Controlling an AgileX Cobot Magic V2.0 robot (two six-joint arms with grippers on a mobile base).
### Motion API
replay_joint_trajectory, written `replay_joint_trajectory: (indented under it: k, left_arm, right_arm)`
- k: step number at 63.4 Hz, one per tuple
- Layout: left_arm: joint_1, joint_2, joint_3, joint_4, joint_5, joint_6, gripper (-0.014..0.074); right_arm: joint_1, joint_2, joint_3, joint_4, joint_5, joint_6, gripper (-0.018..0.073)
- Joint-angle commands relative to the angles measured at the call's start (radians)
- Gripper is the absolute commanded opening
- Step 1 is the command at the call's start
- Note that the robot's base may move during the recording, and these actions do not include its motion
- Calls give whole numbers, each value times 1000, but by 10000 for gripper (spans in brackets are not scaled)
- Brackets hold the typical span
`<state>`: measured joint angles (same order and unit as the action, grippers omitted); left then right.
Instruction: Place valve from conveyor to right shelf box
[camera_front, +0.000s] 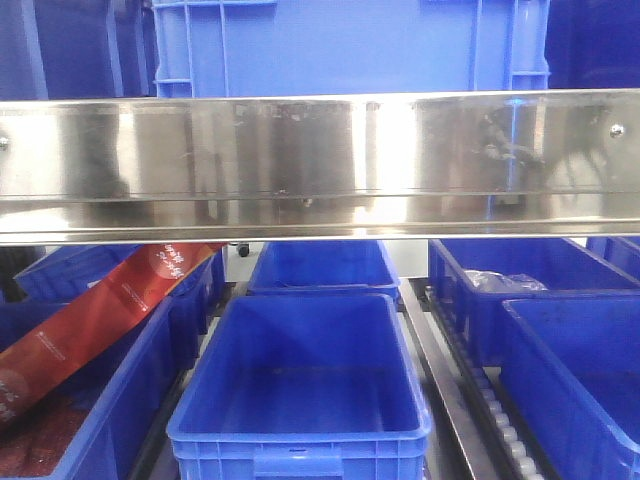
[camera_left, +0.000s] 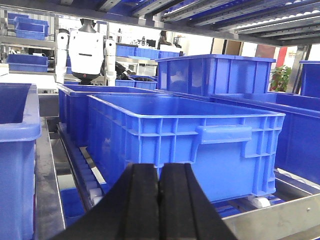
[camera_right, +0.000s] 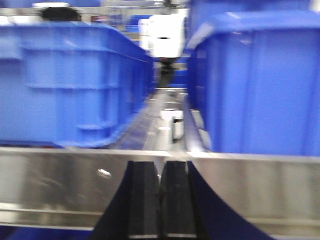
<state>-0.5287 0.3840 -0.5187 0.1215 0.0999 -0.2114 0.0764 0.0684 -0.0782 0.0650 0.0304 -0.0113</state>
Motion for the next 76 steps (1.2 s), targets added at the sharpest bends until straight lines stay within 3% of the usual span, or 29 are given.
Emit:
replay_joint_trajectory:
  k: [1, 16, 28, 76]
  left_arm:
    - [-5, -6, 1, -4, -20, 1, -111]
    - [-5, -6, 1, -4, -20, 1, -111]
    - [-5, -6, 1, -4, -20, 1, -111]
    - [-1, -16, 5, 1, -5, 1, -111]
  right_arm:
    - [-26, -57, 42, -14, -15, -4, -163]
    - [-28, -68, 78, -14, -7, -4, -163]
    - [-28, -68, 78, -14, -84, -4, -163]
    - [-28, -68, 78, -14, -86, -4, -163]
